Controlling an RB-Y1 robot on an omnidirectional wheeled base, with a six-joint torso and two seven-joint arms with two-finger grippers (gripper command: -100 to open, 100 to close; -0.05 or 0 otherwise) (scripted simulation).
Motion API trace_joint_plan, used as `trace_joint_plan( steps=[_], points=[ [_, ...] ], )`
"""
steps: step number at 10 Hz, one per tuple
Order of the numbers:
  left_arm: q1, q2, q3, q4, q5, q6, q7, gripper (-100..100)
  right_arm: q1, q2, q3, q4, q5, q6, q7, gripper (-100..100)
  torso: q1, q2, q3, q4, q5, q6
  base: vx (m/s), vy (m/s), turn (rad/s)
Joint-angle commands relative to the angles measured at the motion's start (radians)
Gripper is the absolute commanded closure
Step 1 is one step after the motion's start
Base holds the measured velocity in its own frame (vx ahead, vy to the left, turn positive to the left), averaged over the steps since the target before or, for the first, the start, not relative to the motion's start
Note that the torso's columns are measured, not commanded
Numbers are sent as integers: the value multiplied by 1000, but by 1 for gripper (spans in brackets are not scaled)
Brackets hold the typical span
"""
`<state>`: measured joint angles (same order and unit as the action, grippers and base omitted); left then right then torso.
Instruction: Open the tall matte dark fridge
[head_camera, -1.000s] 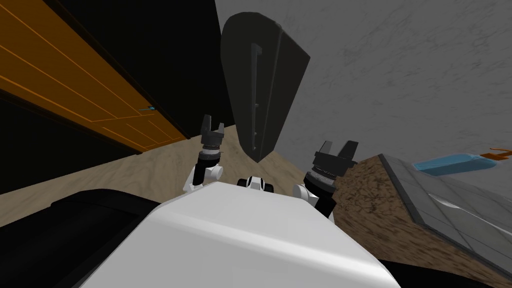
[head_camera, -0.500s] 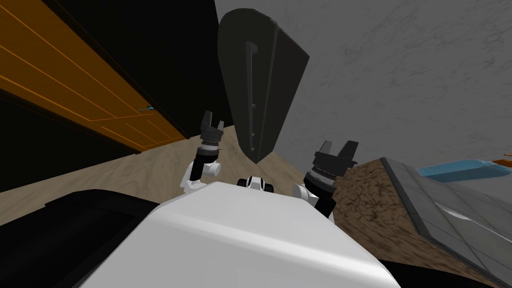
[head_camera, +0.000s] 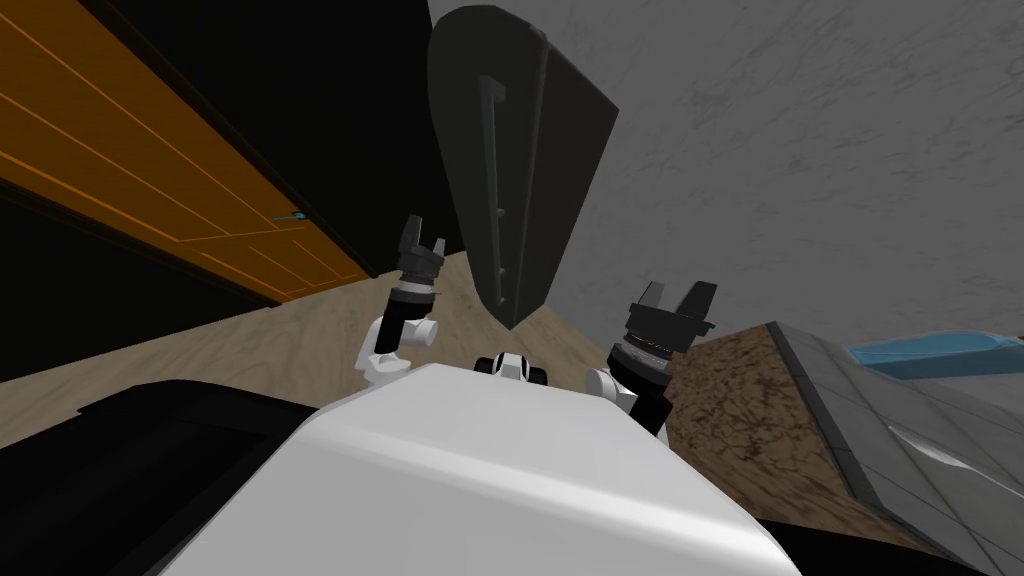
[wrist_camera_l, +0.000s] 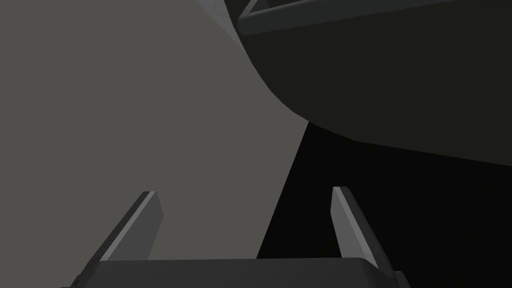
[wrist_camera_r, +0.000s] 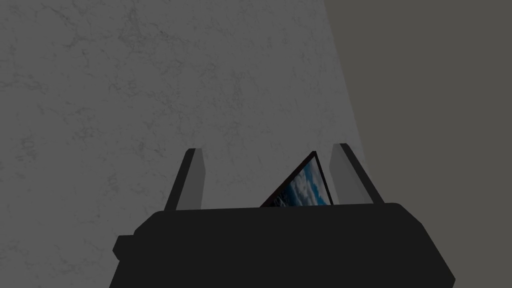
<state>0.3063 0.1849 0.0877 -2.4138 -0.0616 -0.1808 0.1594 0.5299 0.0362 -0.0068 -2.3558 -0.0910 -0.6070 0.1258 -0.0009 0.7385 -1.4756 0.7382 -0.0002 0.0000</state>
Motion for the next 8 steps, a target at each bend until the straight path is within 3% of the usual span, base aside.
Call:
trace_joint_plan(
  steps=[1,8],
  points=[
    [-38,7,27,-8,-7,72,32,-100,0,0,0,0,0,0,0,0,0,0,0,0,0,0,64,-88,24],
    [-108,21,89,-25,-17,243,97,-100,0,0,0,0,0,0,0,0,0,0,0,0,0,0,59,-70,21]
  ],
)
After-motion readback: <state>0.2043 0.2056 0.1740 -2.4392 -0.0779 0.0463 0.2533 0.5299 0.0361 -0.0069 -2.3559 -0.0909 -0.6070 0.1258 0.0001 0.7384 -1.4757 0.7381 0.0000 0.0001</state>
